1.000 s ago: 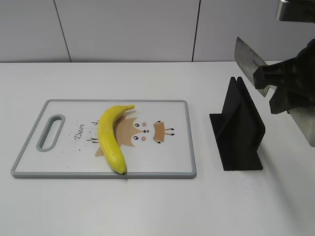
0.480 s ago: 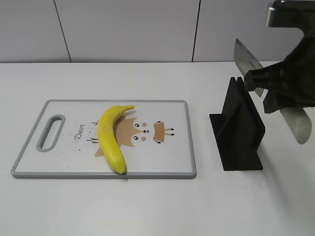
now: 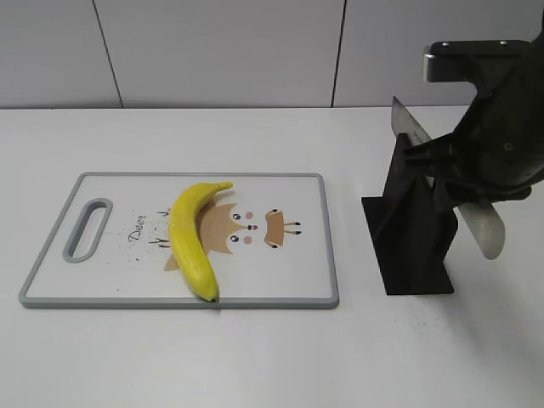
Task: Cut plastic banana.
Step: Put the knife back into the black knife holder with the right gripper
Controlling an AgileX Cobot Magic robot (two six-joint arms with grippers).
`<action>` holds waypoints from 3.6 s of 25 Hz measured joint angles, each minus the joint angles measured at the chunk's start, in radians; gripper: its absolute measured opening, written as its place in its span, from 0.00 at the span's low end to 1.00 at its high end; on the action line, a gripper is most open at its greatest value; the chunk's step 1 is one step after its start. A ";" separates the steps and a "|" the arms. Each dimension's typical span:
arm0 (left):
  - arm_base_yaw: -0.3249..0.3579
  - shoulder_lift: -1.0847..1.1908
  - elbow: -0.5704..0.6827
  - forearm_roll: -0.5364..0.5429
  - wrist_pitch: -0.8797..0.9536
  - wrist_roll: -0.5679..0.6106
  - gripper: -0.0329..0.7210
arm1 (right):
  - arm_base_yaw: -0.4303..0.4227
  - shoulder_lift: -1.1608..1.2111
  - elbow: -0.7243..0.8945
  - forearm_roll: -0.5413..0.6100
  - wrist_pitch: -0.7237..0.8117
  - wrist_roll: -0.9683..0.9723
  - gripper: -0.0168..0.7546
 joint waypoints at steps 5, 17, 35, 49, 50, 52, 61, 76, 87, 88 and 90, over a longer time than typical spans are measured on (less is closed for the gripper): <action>0.000 0.000 0.000 0.000 0.000 0.000 0.74 | 0.000 0.057 0.000 -0.006 -0.003 0.001 0.25; 0.000 0.000 0.000 0.000 0.000 0.000 0.74 | 0.000 0.078 0.000 -0.009 -0.007 -0.001 0.51; 0.000 0.000 0.000 0.000 0.000 0.000 0.74 | 0.000 -0.313 0.023 0.149 0.050 -0.415 0.77; 0.000 0.000 0.000 0.000 0.001 0.000 0.74 | 0.000 -0.943 0.479 0.099 0.030 -0.597 0.77; 0.000 0.000 0.000 0.000 0.001 0.000 0.74 | 0.000 -0.991 0.496 0.099 0.036 -0.597 0.77; 0.000 0.000 0.000 0.000 0.001 0.000 0.74 | 0.000 -1.084 0.527 0.099 0.054 -0.598 0.77; 0.000 0.000 0.000 0.000 0.001 0.000 0.74 | 0.000 -1.392 0.587 0.131 0.088 -0.600 0.77; 0.000 0.000 0.000 0.000 0.002 0.000 0.72 | -0.014 -1.502 0.587 0.177 0.095 -0.601 0.77; 0.000 -0.001 0.000 0.000 0.002 0.000 0.71 | -0.360 -1.502 0.587 0.203 0.096 -0.601 0.77; 0.000 -0.001 0.000 0.000 0.002 0.000 0.71 | -0.379 -1.502 0.587 0.205 0.096 -0.601 0.77; 0.000 -0.001 0.000 0.000 0.002 0.000 0.71 | -0.416 -1.502 0.587 0.205 0.096 -0.601 0.77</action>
